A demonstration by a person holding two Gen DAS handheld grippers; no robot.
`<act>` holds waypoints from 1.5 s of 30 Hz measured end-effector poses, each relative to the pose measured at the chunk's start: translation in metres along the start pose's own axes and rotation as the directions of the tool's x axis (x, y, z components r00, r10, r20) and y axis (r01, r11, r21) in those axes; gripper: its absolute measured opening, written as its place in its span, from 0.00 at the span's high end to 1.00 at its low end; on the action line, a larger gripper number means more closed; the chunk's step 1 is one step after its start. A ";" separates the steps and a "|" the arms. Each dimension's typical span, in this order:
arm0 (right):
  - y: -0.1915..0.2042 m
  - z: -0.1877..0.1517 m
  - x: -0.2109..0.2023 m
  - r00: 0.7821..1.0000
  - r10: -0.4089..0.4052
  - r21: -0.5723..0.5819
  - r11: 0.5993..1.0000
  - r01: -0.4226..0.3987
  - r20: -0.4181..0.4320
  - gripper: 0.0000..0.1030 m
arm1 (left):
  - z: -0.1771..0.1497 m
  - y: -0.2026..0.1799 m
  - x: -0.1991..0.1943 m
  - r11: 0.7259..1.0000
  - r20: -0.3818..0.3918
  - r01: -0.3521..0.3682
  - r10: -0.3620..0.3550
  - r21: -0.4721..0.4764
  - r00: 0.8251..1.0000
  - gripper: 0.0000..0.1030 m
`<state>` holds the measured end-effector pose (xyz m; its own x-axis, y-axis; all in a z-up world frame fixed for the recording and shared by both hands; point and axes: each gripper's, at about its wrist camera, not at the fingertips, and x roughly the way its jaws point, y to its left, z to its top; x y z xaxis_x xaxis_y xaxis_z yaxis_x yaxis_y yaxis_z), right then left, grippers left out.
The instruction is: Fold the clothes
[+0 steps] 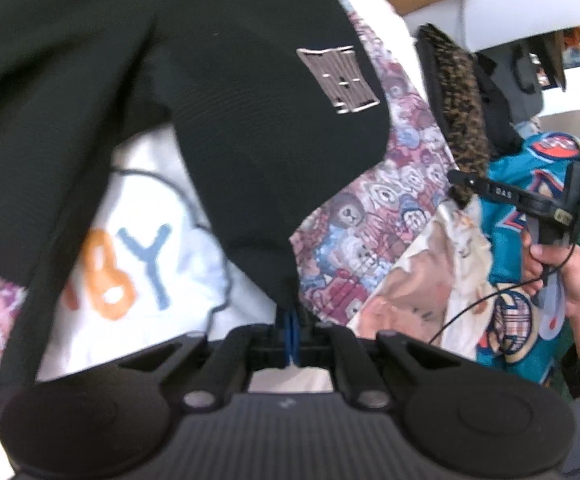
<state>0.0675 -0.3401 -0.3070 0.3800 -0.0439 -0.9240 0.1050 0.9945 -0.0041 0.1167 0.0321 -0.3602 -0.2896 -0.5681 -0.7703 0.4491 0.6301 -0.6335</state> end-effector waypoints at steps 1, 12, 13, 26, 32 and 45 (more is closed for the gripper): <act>0.000 0.001 -0.001 1.000 -0.010 -0.002 1.000 0.010 0.001 0.97 | 0.001 -0.002 0.000 1.000 0.000 0.010 -0.010 0.005 1.000 0.99; 0.000 0.007 -0.006 0.993 -0.117 -0.024 0.993 0.118 0.012 0.98 | -0.002 -0.002 0.017 1.000 -0.028 0.009 -0.008 0.014 1.000 0.99; 0.000 0.007 -0.007 0.993 -0.120 -0.024 0.992 0.120 0.013 0.98 | -0.003 -0.003 0.018 1.000 -0.031 0.013 -0.012 0.020 0.999 0.99; 0.001 0.000 0.019 0.989 -0.147 -0.004 0.989 0.147 -0.023 0.97 | -0.013 0.013 0.029 1.000 -0.071 -0.005 0.006 0.002 0.997 0.99; -0.003 0.002 0.015 0.985 -0.169 0.031 0.985 0.170 -0.032 0.93 | -0.015 0.013 0.018 0.999 -0.055 -0.048 0.049 0.024 0.997 0.92; 0.016 0.022 -0.027 0.996 -0.054 0.091 0.995 0.048 0.065 0.75 | -0.021 0.032 -0.073 0.966 0.148 -0.257 0.258 -0.029 0.955 0.76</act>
